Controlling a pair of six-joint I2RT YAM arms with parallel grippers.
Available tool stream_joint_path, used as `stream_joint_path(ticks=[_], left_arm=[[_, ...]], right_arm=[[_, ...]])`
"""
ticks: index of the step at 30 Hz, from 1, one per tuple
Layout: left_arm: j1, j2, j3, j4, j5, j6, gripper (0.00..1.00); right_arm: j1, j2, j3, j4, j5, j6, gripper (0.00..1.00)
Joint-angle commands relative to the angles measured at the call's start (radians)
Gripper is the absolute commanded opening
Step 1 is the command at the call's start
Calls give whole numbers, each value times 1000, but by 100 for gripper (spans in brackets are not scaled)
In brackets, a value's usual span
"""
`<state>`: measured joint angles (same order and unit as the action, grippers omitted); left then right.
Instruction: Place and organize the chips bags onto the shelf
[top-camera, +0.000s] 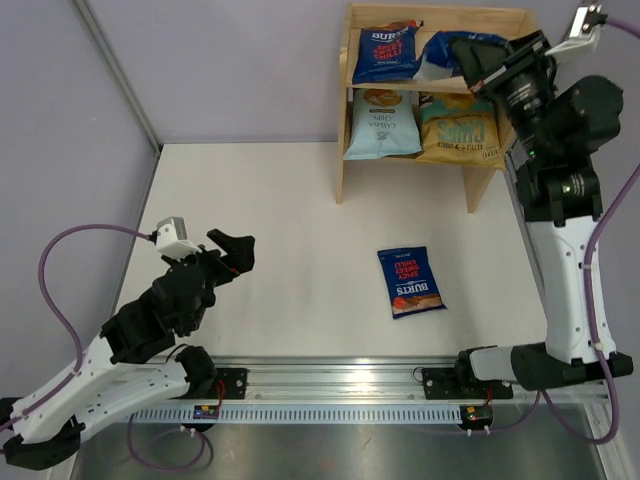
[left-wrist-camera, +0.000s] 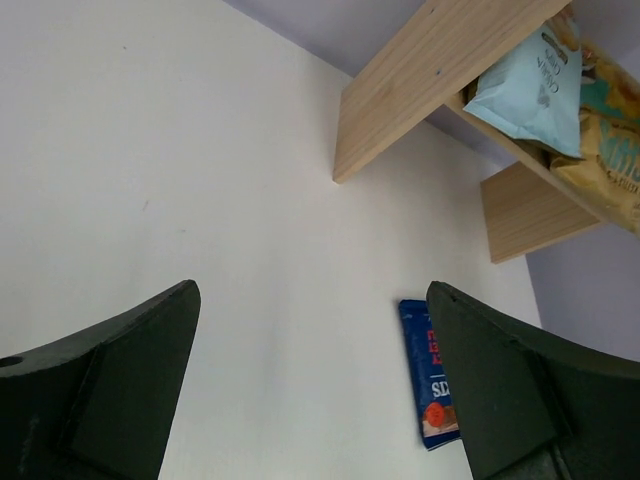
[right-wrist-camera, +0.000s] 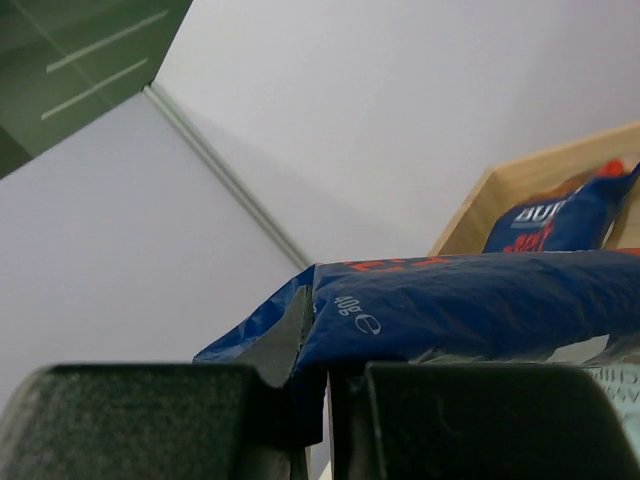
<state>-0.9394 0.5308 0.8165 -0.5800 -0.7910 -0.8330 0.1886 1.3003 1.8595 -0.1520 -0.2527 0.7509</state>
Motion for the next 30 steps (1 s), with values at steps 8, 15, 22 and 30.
stream_joint_path(ticks=[8, 15, 22, 30], left_arm=[[2, -32, 108, -141, -10, 166, 99], [4, -121, 55, -112, -54, 212, 99], [2, -103, 61, -110, -51, 219, 99], [4, -58, 75, -92, -5, 216, 99]], right_arm=[[-181, 462, 489, 92, -75, 79, 0], [-242, 666, 619, 198, -135, 136, 0], [-244, 552, 326, 247, -136, 186, 0], [-245, 402, 118, 54, 13, 180, 0]])
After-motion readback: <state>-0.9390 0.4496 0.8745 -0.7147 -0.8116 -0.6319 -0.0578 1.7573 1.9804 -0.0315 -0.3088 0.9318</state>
